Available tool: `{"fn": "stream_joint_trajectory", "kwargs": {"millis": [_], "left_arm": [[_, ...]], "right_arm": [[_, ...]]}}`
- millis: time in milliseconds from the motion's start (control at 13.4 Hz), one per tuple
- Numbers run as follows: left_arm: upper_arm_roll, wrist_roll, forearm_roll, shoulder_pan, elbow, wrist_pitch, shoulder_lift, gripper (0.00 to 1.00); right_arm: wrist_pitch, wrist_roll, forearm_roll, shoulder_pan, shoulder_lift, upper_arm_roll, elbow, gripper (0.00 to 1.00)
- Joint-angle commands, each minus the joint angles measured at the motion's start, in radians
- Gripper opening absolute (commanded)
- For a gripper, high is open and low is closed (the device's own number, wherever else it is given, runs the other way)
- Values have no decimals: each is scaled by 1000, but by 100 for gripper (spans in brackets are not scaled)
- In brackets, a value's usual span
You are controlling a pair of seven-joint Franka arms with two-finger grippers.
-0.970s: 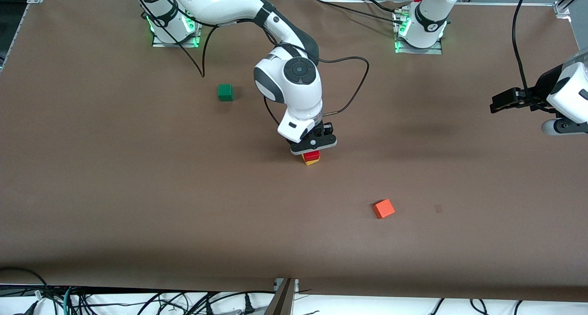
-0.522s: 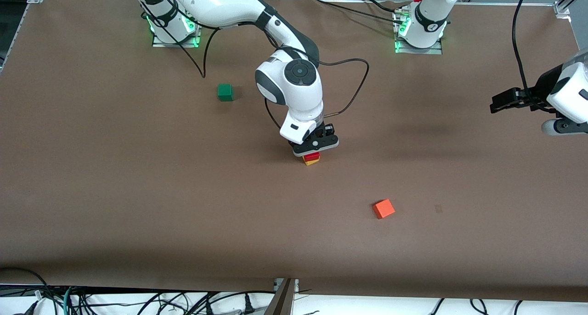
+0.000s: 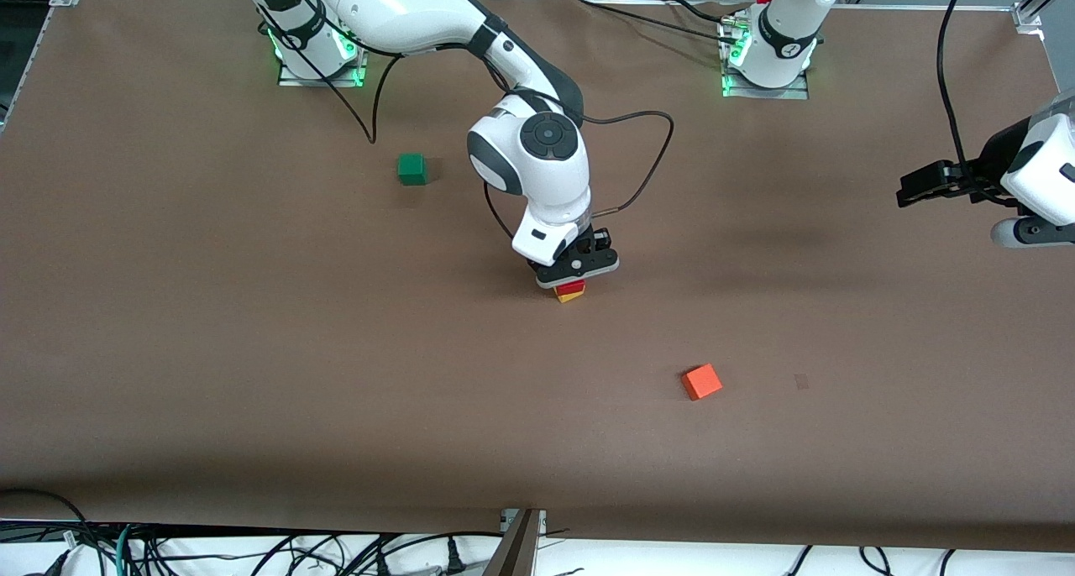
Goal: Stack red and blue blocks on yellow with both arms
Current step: 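Lower the blue cube onto the red cube with the right gripper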
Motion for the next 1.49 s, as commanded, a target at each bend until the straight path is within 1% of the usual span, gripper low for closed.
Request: {"fn": "stream_joint_trajectory", "kwargs": {"millis": [0,224,299,522,672,1119,1343,1418], "left_arm": [[2,14,-18,8,2,6,-3,100],[0,14,-18,9,2,6,-3,100],[2,14,-18,9,2,6,-3,100],[0,14,-18,9,2,6,-3,100],[2,14,-18,9,2,6,-3,100],[0,14,-18,9,2,6,-3,100],[0,14,-18,9,2,6,-3,100],[0,14,-18,8,2,6,-3,100]], "right_arm": [[5,-4,-13,6,14,-5,18,46],[7,-4,-13,6,19,-5,18,46],[8,-2,-13,6,19,-5,18,48],[19,-2,-13,6,20,-5,18,62],[17,-2,-13,6,20,-5,18,66],[8,-2,-11,4,14,-5,18,73],[-22,-4,-7,3,5,-6,19,73],[-53,-4,-7,3,-4,-7,19,79]]}}
